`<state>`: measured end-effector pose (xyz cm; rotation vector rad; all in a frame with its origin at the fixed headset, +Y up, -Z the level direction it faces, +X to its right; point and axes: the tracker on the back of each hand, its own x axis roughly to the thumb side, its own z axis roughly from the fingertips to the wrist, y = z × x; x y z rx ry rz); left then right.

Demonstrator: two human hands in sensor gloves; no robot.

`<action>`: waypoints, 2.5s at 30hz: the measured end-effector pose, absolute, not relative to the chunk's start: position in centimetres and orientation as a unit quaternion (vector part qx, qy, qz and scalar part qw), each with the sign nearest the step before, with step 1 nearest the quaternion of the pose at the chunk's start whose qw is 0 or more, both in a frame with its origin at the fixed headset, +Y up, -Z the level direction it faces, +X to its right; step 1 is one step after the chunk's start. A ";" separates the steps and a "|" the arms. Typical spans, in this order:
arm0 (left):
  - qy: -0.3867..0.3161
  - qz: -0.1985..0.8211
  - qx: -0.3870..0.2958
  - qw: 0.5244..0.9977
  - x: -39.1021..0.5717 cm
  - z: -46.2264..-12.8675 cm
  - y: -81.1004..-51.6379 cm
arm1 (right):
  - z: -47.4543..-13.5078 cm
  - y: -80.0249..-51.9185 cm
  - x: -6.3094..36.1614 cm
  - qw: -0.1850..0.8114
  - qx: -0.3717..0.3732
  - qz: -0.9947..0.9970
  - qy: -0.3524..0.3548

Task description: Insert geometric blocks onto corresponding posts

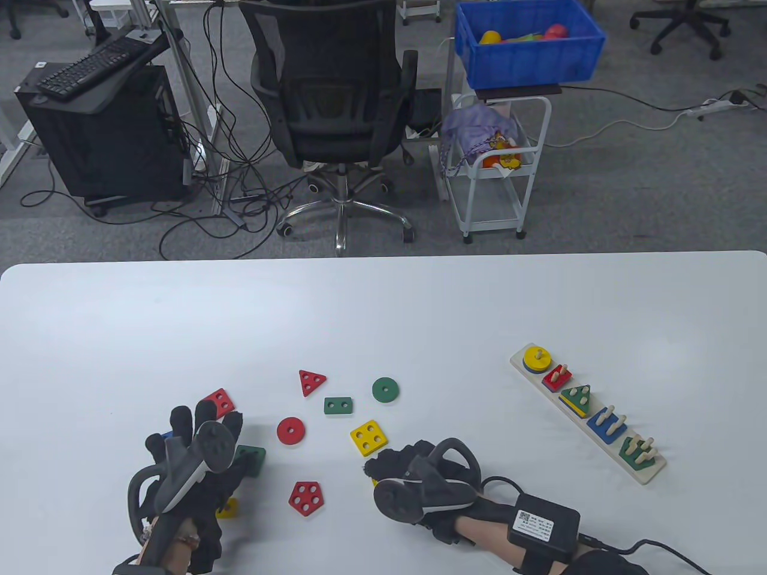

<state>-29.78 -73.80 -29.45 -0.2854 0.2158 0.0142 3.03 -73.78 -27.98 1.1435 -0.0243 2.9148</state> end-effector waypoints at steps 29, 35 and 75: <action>0.105 0.001 -0.147 0.983 -29.9 -29.6 -74.2 | -28.1 -70.5 33.8 0.076 -0.179 0.981 -0.028; 0.105 0.003 -0.146 0.984 -29.9 -29.6 -74.2 | -28.2 -71.7 34.5 0.059 -0.202 0.978 0.003; 0.107 0.010 -0.145 0.984 -30.0 -29.7 -74.2 | -37.6 -72.2 7.2 -0.004 0.203 0.978 0.047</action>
